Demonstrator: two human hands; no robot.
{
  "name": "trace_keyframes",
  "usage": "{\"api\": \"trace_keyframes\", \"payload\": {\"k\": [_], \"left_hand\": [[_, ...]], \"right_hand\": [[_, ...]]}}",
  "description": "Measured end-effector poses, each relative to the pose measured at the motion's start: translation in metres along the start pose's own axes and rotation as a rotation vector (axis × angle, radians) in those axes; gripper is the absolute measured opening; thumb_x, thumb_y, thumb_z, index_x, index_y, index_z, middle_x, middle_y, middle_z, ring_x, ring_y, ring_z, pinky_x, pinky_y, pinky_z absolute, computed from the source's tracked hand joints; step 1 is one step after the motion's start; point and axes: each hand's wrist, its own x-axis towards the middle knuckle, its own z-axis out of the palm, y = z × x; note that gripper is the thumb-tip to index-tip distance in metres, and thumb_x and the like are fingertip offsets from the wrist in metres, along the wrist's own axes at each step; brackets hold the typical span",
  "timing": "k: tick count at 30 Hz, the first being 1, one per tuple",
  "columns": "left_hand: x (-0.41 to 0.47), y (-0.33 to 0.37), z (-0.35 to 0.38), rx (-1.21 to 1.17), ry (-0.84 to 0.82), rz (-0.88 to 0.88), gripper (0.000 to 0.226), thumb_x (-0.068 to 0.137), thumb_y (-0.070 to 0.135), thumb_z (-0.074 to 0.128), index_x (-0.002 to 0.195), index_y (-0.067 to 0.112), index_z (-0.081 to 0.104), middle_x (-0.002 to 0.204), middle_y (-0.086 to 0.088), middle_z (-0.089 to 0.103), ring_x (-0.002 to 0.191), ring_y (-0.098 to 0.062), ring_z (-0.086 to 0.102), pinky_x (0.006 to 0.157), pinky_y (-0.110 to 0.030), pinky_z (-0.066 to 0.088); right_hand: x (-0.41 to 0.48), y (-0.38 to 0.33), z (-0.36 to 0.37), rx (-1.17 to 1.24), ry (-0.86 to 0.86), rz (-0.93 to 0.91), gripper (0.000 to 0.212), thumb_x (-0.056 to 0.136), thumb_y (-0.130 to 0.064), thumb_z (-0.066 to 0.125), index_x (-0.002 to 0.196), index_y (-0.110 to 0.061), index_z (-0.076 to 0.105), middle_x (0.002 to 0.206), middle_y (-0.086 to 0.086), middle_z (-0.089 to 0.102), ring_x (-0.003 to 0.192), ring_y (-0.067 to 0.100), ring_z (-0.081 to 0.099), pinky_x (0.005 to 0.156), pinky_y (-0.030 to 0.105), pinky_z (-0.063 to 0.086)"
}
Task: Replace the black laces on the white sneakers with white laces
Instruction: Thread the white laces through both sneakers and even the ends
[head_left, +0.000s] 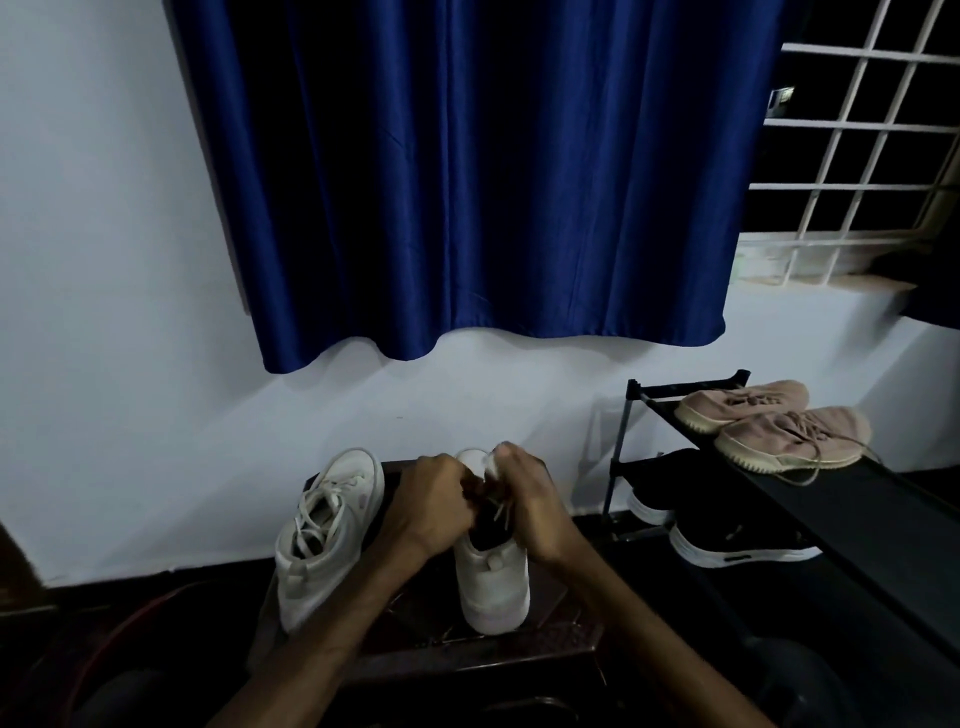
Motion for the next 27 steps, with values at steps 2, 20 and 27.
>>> {"api": "trace_keyframes", "payload": {"k": [2, 20, 27], "left_hand": [[0.001, 0.002, -0.006, -0.020, -0.047, 0.007, 0.016, 0.079, 0.021, 0.062, 0.078, 0.008, 0.071, 0.085, -0.015, 0.071, 0.082, -0.030, 0.066, 0.064, -0.031, 0.045], [0.014, 0.001, -0.013, -0.183, -0.113, -0.026, 0.018, 0.077, 0.012, 0.068, 0.086, 0.018, 0.082, 0.090, -0.001, 0.078, 0.085, -0.016, 0.070, 0.072, -0.019, 0.051], [0.019, 0.005, -0.015, -0.154, -0.151, -0.037, 0.009, 0.080, 0.017, 0.074, 0.086, 0.015, 0.081, 0.088, -0.005, 0.077, 0.075, -0.020, 0.071, 0.066, -0.023, 0.056]], "right_hand": [[-0.005, -0.001, -0.010, -0.414, -0.253, -0.219, 0.040, 0.106, -0.012, 0.041, 0.074, -0.035, 0.042, 0.071, -0.018, 0.047, 0.071, 0.001, 0.042, 0.074, 0.021, 0.035], [0.033, -0.039, -0.008, -1.465, -1.265, -0.317, 0.024, 0.084, 0.013, 0.051, 0.064, 0.001, 0.054, 0.076, 0.022, 0.057, 0.072, 0.027, 0.046, 0.062, 0.030, 0.028], [0.048, -0.025, -0.009, -1.434, -1.309, -0.047, 0.020, 0.088, -0.029, 0.055, 0.070, -0.020, 0.051, 0.092, 0.018, 0.061, 0.082, 0.023, 0.051, 0.077, 0.025, 0.042]]}}
